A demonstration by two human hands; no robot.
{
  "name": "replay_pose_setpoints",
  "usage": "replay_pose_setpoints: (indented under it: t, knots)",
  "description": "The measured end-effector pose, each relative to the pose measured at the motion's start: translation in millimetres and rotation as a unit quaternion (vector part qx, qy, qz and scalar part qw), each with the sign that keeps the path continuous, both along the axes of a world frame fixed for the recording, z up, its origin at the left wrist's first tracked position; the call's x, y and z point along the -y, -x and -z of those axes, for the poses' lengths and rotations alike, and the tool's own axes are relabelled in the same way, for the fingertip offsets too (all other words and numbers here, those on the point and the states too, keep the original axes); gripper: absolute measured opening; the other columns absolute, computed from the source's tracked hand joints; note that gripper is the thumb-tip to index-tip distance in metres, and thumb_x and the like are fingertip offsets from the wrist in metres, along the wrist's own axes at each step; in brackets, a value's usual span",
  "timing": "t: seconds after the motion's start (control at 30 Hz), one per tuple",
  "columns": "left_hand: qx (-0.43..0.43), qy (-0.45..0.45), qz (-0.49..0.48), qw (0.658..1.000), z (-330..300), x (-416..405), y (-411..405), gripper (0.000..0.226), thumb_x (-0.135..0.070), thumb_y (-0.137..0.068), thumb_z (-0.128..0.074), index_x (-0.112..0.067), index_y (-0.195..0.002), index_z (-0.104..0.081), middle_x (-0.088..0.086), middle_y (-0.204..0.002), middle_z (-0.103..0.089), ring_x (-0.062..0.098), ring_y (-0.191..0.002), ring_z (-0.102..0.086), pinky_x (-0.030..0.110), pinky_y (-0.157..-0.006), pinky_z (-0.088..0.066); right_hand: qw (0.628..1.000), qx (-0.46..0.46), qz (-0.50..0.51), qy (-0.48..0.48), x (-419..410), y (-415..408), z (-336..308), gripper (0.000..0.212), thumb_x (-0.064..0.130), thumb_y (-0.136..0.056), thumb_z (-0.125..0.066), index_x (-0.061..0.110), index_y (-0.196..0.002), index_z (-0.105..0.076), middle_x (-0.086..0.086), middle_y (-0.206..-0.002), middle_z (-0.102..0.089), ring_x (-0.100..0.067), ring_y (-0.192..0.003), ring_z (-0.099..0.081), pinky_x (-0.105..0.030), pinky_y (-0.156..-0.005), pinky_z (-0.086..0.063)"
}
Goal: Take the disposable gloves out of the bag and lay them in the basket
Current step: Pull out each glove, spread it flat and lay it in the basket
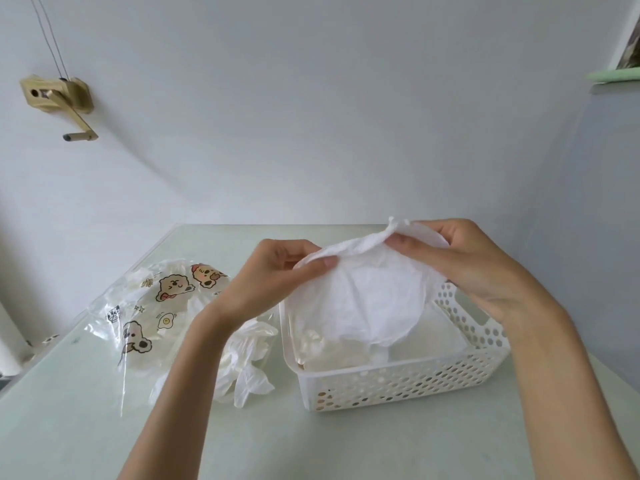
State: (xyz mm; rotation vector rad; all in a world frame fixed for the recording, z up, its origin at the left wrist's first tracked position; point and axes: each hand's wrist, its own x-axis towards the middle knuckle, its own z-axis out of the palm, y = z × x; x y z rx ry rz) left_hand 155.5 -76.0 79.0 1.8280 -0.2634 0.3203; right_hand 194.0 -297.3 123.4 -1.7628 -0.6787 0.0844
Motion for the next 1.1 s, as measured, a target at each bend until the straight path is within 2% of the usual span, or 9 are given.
replay_pose_setpoints:
  t: [0.13, 0.3, 0.4, 0.53, 0.67, 0.77, 0.83, 0.97, 1.1]
  knots:
    - [0.007, -0.011, 0.008, 1.0, -2, -2, 2, 0.024, -0.031, -0.085, -0.063, -0.009, -0.084, -0.073, 0.003, -0.08, -0.07, 0.008, -0.077, -0.064, 0.014, -0.072, -0.048, 0.998, -0.022, 0.029, 0.043, 12, -11, 6, 0.065, 0.064, -0.06, -0.075, 0.006, -0.088, -0.073, -0.004, -0.079, -0.064, -0.017, -0.075, -0.059, -0.029, -0.069, -0.04]
    - [-0.026, -0.015, -0.014, 0.999, 4, 2, -2, 0.031, -0.032, -0.094, -0.053, -0.008, -0.091, -0.072, 0.0, -0.088, -0.075, 0.007, -0.088, -0.069, 0.014, -0.082, -0.047, 0.993, -0.054, 0.049, -0.09, 7, -16, 7, 0.029, 0.044, -0.077, -0.065, 0.018, -0.081, -0.076, -0.003, -0.089, -0.072, -0.015, -0.086, -0.065, -0.032, -0.09, -0.044]
    - [-0.001, 0.001, -0.055, 0.999, 1, 4, -4, 0.032, -0.031, -0.097, -0.05, -0.006, -0.093, -0.07, -0.003, -0.088, -0.073, 0.007, -0.091, -0.066, 0.029, -0.096, -0.046, 0.991, -0.057, 0.045, -0.111, 1, -14, 6, 0.016, 0.031, -0.086, -0.064, 0.02, -0.092, -0.074, -0.001, -0.096, -0.071, -0.018, -0.095, -0.064, -0.037, -0.096, -0.041]
    - [0.067, 0.074, -0.12, 0.988, -13, 0, 6, 0.027, -0.023, -0.101, -0.045, -0.013, -0.081, -0.061, -0.015, -0.073, -0.061, 0.002, -0.082, -0.059, 0.03, -0.099, -0.049, 0.991, -0.057, 0.003, -0.124, -13, -5, 1, 0.007, 0.016, -0.087, -0.064, 0.019, -0.092, -0.067, 0.0, -0.093, -0.068, -0.004, -0.079, -0.061, -0.019, -0.078, -0.043]
    - [0.111, 0.089, -0.251, 0.958, -39, -6, 19, 0.028, -0.024, -0.1, -0.044, -0.007, -0.08, -0.054, 0.002, -0.079, -0.056, 0.01, -0.074, -0.056, 0.024, -0.072, -0.047, 0.979, -0.113, -0.062, -0.157, -29, 1, -4, 0.024, 0.003, -0.086, -0.061, 0.022, -0.075, -0.052, 0.002, -0.076, -0.057, -0.01, -0.066, -0.05, -0.018, -0.054, -0.036]
    - [0.107, -0.008, -0.333, 0.937, -45, 1, 11, 0.032, -0.033, -0.098, -0.042, -0.014, -0.074, -0.05, 0.003, -0.068, -0.054, 0.023, -0.065, -0.053, 0.033, -0.06, -0.04, 0.971, -0.165, -0.065, -0.16, -28, -4, -2, 0.013, 0.005, -0.089, -0.056, 0.018, -0.085, -0.057, 0.002, -0.076, -0.06, -0.011, -0.067, -0.055, -0.018, -0.054, -0.043]
    - [0.05, -0.112, -0.34, 0.932, -36, 10, -4, 0.03, -0.038, -0.098, -0.039, -0.017, -0.081, -0.052, 0.004, -0.066, -0.061, 0.031, -0.072, -0.061, 0.037, -0.068, -0.046, 0.974, -0.183, -0.006, -0.131, -19, -11, 7, 0.015, 0.008, -0.09, -0.055, 0.014, -0.103, -0.061, -0.001, -0.088, -0.065, -0.012, -0.074, -0.06, -0.019, -0.054, -0.048]
    - [-0.107, -0.337, -0.254, 0.9, 4, 39, -44, 0.031, -0.036, -0.1, -0.033, -0.018, -0.109, -0.057, 0.011, -0.098, -0.068, 0.032, -0.098, -0.063, 0.035, -0.082, -0.045, 0.973, -0.217, 0.077, 0.001, 10, -35, 36, 0.035, 0.013, -0.089, -0.059, 0.016, -0.123, -0.053, -0.006, -0.11, -0.064, -0.016, -0.09, -0.062, -0.025, -0.065, -0.05]
    - [-0.13, -0.421, -0.217, 0.871, 27, 58, -64, 0.034, -0.033, -0.102, -0.029, -0.016, -0.116, -0.055, 0.011, -0.115, -0.062, 0.033, -0.105, -0.056, 0.033, -0.076, -0.036, 0.957, -0.207, 0.061, 0.193, 27, -49, 51, 0.047, 0.029, -0.089, -0.065, 0.022, -0.132, -0.045, -0.007, -0.12, -0.059, -0.019, -0.102, -0.059, -0.025, -0.076, -0.047]
